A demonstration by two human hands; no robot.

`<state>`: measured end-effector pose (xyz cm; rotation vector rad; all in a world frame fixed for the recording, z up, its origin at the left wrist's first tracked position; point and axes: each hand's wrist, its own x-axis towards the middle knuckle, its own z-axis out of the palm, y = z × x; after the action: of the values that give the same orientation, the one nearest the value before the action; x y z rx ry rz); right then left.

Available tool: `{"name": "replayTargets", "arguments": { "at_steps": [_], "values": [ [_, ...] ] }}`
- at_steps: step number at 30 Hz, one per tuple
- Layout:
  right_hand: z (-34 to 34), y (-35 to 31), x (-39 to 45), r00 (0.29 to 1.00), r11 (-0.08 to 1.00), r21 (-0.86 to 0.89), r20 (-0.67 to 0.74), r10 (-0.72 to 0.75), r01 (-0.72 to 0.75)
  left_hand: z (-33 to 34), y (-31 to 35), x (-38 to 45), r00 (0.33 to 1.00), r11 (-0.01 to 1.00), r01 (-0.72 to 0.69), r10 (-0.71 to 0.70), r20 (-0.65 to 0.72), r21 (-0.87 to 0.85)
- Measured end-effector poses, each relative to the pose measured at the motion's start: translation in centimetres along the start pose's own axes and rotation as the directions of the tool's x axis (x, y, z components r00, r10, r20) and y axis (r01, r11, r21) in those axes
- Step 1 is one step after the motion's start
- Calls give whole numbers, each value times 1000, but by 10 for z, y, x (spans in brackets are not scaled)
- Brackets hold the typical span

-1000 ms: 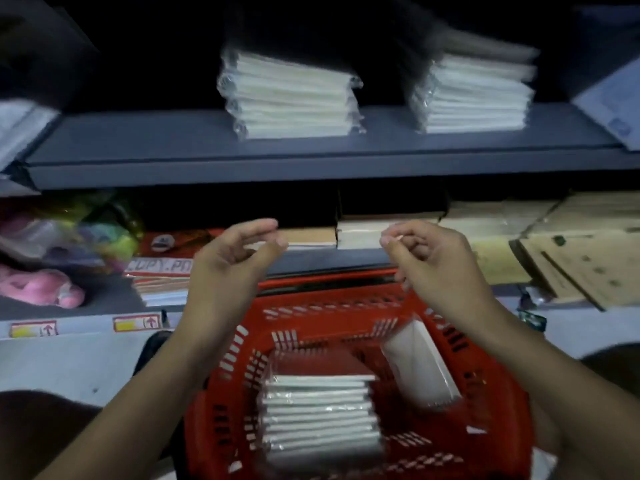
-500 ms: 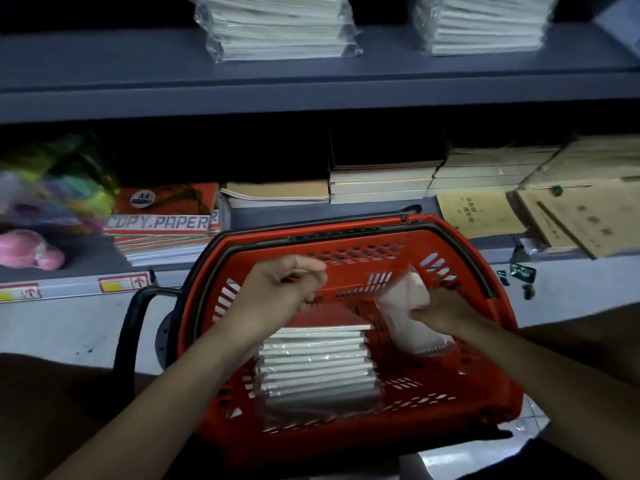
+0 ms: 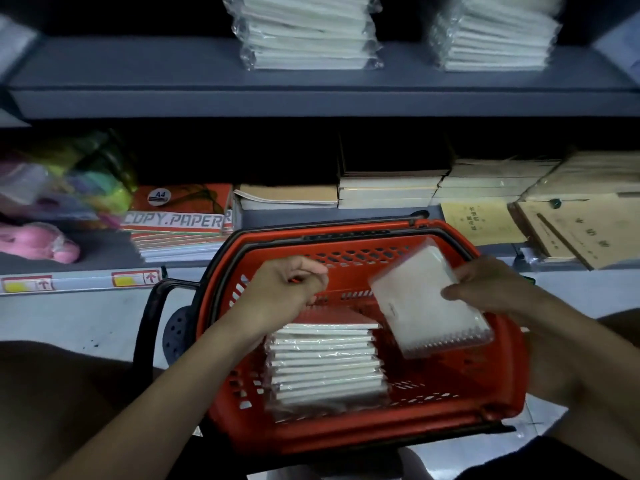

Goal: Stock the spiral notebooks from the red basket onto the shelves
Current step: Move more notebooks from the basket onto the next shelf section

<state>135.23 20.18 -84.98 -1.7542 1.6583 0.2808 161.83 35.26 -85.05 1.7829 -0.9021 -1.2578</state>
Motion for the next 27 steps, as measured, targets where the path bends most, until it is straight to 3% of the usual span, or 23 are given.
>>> {"name": "replayTargets", "arguments": {
  "at_steps": [5, 10, 12, 15, 18, 20, 22, 27],
  "values": [
    [-50, -18, -76, 991, 917, 379, 1, -135, 124, 9, -6, -17, 994, 990, -56, 44, 98, 126],
    [-66, -21, -119, 964, 703, 691, 34, -263, 168, 9, 9, -30, 991, 979, -75, 51, 127, 191],
    [-61, -26, -128, 953, 566, 806, 10, -302, 171, 10, 23, -40, 995, 992, -71, 62, 84, 103],
    [-45, -39, -132, 948, 280, 948, -59, -312, 151, 16, 43, -53, 978, 981, -162, 145, -152, -107],
    [-21, -61, -135, 934, -30, 996, -94, -345, 89, 25, 66, -67, 956, 846, -284, 212, -203, -451],
    [-6, -77, -140, 914, -150, 988, -101, -393, 45, 31, 81, -76, 942, 744, -333, 293, -166, -580],
    [6, -87, -144, 885, -178, 983, -125, -449, 49, 31, 89, -81, 915, 723, -398, 362, -181, -565],
    [4, -86, -139, 896, -30, 982, -183, -404, 187, 4, 90, -83, 855, 765, -513, 415, -310, -390]
  ]
}}
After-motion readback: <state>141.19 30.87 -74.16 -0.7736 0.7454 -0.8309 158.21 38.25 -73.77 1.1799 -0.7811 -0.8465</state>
